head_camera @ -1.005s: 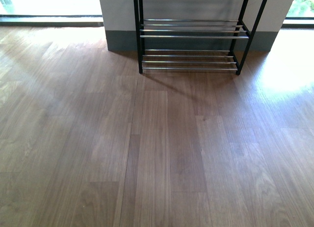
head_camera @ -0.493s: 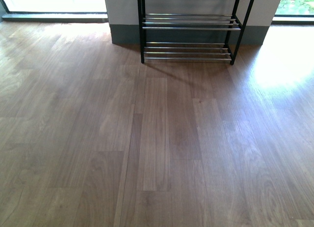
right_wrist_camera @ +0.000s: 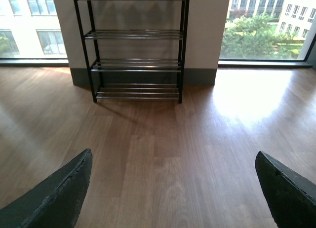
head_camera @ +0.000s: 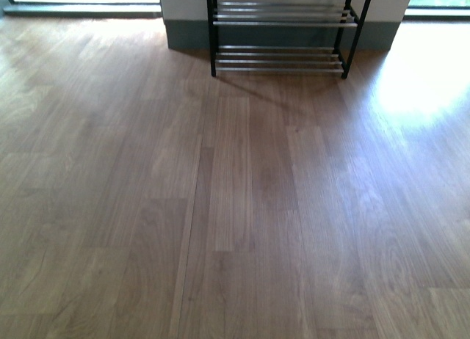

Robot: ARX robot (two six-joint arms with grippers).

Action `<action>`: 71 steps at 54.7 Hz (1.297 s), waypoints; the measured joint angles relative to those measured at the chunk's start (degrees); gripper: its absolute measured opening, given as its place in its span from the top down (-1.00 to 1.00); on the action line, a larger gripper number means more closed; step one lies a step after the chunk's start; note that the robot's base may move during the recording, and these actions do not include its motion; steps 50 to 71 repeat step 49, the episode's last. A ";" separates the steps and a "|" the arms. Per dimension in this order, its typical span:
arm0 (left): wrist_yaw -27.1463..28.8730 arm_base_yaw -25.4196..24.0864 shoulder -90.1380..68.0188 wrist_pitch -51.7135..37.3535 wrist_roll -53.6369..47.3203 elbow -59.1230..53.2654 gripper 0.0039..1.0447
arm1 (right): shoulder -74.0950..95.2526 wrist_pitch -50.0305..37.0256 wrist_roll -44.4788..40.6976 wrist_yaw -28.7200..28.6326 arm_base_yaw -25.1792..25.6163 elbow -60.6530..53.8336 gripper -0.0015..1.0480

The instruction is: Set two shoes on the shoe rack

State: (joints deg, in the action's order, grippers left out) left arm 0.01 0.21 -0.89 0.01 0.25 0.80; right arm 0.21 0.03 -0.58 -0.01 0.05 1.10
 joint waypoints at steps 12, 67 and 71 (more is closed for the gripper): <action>0.00 0.00 0.00 0.00 0.00 0.02 -0.83 | 0.00 0.00 0.00 0.00 0.00 0.00 -0.82; 0.00 0.00 0.00 0.00 0.00 0.02 -0.83 | 0.00 0.00 0.00 0.00 0.00 0.00 -0.82; 0.00 0.00 0.00 0.00 0.00 0.02 -0.83 | 0.00 0.00 0.00 0.00 0.00 0.00 -0.82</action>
